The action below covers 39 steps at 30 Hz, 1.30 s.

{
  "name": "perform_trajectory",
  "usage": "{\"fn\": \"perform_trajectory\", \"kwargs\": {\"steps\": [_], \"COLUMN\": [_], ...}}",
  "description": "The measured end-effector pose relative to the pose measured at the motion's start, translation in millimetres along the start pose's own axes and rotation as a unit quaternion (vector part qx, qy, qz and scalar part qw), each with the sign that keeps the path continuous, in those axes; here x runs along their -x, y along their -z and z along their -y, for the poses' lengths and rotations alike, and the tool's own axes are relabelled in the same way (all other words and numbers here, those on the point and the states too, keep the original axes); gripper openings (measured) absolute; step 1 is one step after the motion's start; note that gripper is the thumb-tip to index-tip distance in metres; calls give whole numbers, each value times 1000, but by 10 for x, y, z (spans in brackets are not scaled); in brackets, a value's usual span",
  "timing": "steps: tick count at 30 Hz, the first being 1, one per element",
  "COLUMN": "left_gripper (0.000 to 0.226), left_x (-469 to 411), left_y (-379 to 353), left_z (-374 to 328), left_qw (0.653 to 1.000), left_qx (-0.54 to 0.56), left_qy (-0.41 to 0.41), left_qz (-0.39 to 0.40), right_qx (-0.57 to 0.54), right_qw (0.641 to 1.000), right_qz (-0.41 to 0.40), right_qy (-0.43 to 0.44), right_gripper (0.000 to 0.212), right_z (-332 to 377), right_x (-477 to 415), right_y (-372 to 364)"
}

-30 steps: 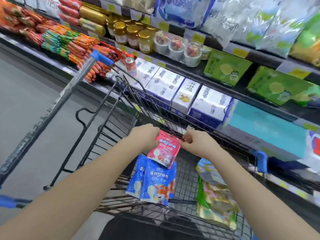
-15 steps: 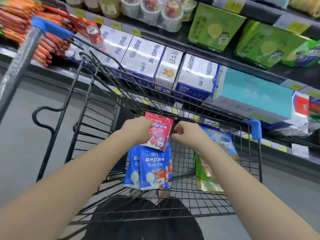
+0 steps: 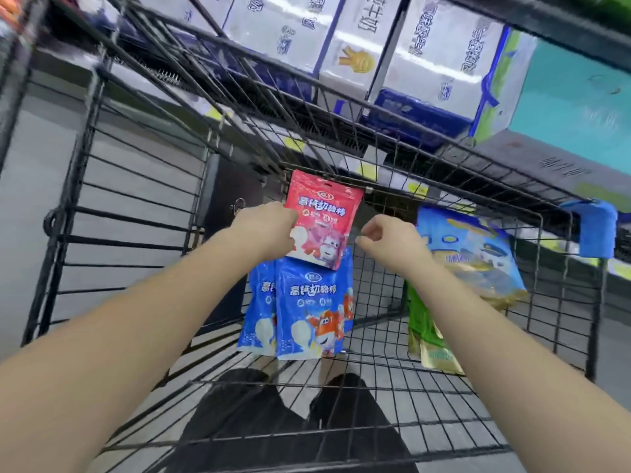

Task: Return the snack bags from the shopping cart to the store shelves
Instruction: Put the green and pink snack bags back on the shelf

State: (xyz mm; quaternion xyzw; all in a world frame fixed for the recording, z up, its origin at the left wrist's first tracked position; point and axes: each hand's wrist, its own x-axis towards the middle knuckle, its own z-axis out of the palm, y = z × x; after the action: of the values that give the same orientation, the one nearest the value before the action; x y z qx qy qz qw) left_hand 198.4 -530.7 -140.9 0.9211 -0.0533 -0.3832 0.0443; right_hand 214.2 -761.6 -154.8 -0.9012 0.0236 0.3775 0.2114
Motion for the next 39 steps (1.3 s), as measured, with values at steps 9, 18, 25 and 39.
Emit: {"fn": "perform_trajectory", "kwargs": {"steps": [9, 18, 25, 39], "left_gripper": [32, 35, 34, 35], "left_x": [-269, -373, -355, -334], "left_y": [-151, -267, -227, -259], "left_z": [78, 130, 142, 194], "left_qw": [1000, 998, 997, 993], "left_qx": [11, 53, 79, 113], "left_qy": [-1, 0, 10, 30], "left_qz": [8, 20, 18, 12], "right_qx": [-35, -188, -253, -504], "right_qw": [997, 970, 944, 828], "right_qz": [36, 64, 44, 101], "right_qy": [-63, -138, -208, -224], "right_gripper": [38, 38, 57, 40], "right_z": [-129, -144, -125, -57], "right_x": [-561, -855, -909, -995], "right_y": [-404, -813, -927, -1093]}}
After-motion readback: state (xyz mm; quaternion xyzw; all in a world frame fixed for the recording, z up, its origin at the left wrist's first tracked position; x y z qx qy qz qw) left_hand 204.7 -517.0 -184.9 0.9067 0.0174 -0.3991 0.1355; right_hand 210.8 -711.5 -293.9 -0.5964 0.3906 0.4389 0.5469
